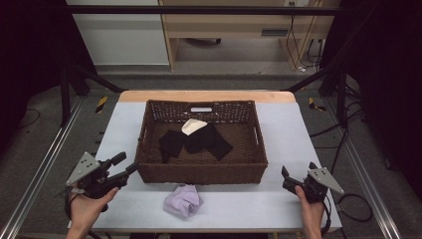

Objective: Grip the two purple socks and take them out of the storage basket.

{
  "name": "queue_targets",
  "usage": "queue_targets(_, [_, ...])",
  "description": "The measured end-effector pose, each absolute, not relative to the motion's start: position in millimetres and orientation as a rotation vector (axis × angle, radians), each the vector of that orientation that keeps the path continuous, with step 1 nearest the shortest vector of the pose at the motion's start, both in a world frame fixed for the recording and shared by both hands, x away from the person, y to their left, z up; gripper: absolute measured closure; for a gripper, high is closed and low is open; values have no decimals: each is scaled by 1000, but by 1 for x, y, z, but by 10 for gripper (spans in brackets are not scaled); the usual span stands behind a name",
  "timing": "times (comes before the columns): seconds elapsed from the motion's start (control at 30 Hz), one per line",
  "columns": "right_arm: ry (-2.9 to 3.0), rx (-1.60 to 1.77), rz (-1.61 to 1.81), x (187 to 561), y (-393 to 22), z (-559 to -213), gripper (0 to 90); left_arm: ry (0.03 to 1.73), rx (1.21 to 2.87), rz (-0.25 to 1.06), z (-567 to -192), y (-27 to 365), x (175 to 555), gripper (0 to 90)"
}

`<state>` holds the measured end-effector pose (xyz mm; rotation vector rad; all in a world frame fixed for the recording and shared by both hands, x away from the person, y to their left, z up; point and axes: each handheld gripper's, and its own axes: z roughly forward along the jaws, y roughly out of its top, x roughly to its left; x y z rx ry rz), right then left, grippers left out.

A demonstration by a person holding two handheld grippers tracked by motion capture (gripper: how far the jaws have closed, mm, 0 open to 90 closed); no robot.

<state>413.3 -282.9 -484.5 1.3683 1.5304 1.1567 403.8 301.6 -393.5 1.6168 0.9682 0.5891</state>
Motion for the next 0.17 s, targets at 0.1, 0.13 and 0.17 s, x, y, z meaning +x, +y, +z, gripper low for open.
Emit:
queue_targets(0.1, [1531,1372,1163,413,-283,-484,32,998,1601,627,-393,313,406,408])
queue_targets(0.13, [1531,1372,1163,413,-283,-484,32,1000,1610,654,-393,317,407,408])
queue_targets(0.17, [1532,1373,1164,413,-283,-484,32,1011,1618,681,-395,322,409,414])
